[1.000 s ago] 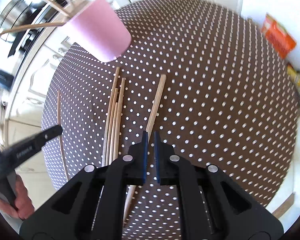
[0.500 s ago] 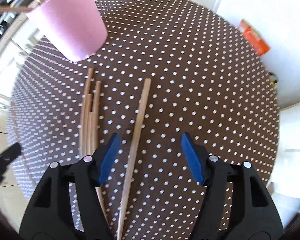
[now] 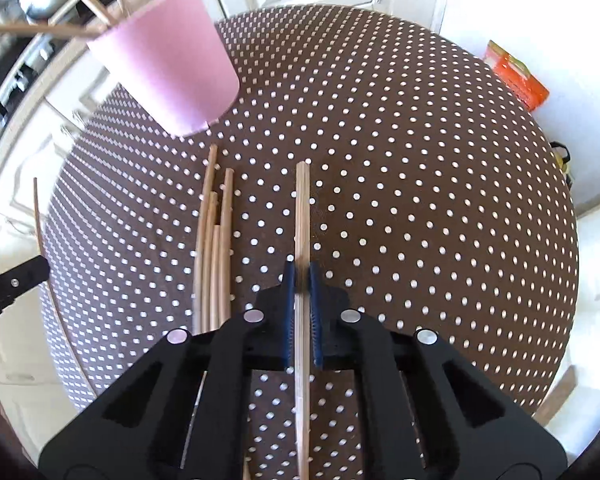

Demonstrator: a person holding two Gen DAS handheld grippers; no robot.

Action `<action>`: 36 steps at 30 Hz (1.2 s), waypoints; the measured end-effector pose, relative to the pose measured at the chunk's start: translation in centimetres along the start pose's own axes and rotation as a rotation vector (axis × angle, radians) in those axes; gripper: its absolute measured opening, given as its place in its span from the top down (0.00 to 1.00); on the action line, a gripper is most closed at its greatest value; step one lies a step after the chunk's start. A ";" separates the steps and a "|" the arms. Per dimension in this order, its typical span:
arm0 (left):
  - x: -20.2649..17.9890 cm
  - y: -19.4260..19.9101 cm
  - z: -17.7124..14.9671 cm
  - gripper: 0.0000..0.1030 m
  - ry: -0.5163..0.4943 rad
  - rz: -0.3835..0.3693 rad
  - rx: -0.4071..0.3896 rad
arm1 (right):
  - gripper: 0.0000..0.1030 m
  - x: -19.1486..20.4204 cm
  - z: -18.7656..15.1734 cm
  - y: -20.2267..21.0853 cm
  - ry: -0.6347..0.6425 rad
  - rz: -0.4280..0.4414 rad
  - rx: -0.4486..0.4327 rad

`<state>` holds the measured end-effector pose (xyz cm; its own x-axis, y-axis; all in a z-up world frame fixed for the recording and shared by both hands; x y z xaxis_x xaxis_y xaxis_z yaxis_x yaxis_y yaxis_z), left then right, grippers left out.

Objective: Organize utensils
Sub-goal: 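Close the left tool on a chopstick while the right tool holds its own, then lift both held chopsticks and carry them over the pink cup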

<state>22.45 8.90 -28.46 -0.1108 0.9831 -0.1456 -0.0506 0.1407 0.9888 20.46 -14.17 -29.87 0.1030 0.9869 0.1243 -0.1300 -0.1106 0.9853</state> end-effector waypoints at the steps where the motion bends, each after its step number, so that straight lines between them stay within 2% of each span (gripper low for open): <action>1: -0.3 0.3 -0.1 0.94 -0.001 -0.002 -0.012 | 0.92 -1.0 -0.3 0.4 0.001 0.005 -0.012; 6: -0.6 2.1 -0.4 0.94 -0.004 -0.037 -0.049 | 0.93 -1.7 -0.8 3.4 -0.035 0.078 -0.084; 11: -1.0 4.1 -0.3 0.94 -0.008 -0.050 -0.102 | 0.93 -2.9 0.1 8.3 -0.086 0.133 -0.204; 15: -1.2 6.6 0.7 0.94 0.004 -0.093 -0.150 | 0.93 -3.4 1.6 12.9 -0.082 0.140 -0.318; 21: -1.7 11.0 2.7 0.94 -0.001 -0.122 -0.258 | 0.94 -3.1 4.3 18.0 -0.092 0.131 -0.441; 29: -3.1 17.3 6.1 0.94 -0.004 -0.135 -0.406 | 0.94 -2.9 6.4 21.7 -0.048 0.151 -0.513; 36: -4.9 21.1 8.1 0.94 -0.008 -0.138 -0.494 | 0.94 -2.2 7.8 24.6 -0.014 0.179 -0.554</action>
<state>29.94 7.98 -6.56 -0.0626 0.9605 -0.2711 -0.5278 0.1987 0.8258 24.69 -19.93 -5.04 0.0449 0.9564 0.2886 -0.6429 -0.1935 0.7411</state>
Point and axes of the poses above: each gripper's, at about its wrist camera, not at the fingertips, and y roughly against the way its jaws point, x to its left, z to its top, the point moved 5 cm from there along -y, roughly the way its jaws point, and after that the axes turned 13 degrees about x, right-handed, at the moved point
